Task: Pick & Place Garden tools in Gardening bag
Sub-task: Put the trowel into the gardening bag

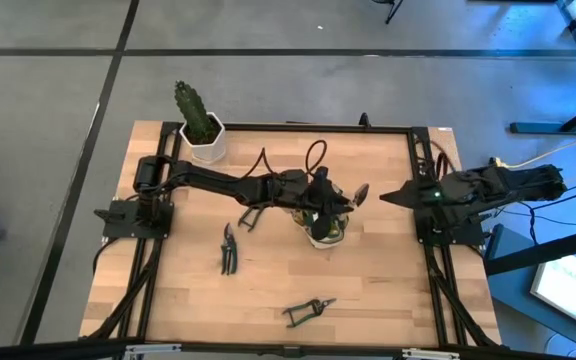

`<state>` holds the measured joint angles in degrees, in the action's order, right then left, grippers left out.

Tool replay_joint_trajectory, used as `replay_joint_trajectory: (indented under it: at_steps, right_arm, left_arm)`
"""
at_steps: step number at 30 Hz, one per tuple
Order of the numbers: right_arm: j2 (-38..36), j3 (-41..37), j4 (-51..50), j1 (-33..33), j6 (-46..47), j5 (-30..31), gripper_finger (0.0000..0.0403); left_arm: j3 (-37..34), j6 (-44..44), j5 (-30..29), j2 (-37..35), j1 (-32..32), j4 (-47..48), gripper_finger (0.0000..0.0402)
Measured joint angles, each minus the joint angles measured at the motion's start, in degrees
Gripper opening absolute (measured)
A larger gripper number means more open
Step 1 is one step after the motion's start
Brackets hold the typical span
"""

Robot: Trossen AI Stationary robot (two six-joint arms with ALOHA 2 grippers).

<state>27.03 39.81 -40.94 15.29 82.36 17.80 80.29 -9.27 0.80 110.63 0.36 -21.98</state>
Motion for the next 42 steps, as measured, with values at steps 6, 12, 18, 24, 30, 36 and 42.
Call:
replay_joint_trajectory:
  at_steps: [6, 12, 18, 24, 30, 36, 42]
  right_arm:
    - [0.44, -0.02, 0.89, 0.02, 0.88, -0.17, 0.0214]
    - [2.10, -0.05, 7.80, -0.04, -2.72, 1.09, 0.0214]
    - [4.40, -6.19, 15.17, -0.38, -1.00, -1.12, 0.0214]
    - [4.48, -13.80, 29.18, -0.39, 2.39, -1.09, 0.0214]
    - [4.24, -14.03, 29.83, -0.37, 2.72, -0.56, 0.0214]
    - [4.09, -14.03, 29.37, -0.38, 3.59, -0.26, 0.0213]
    - [4.06, -14.01, 29.40, -0.40, 3.81, 0.04, 0.0213]
  left_arm:
    - [-0.09, -0.17, -1.30, 0.00, 0.58, 2.37, 0.0058]
    - [-2.81, -0.49, -1.33, 0.01, 1.89, 0.98, 0.0058]
    - [-5.11, -1.98, -0.34, 0.07, 2.54, -6.48, 0.0058]
    - [-5.25, -2.34, 0.65, 0.07, 2.54, -6.58, 0.0058]
    - [-5.31, -2.97, 0.70, 1.62, 1.67, -7.08, 0.0058]
    - [-5.25, -5.44, 1.97, 4.53, 1.37, -12.48, 0.0058]
    - [-5.22, -6.04, 2.03, 5.42, 1.22, -13.88, 0.0058]
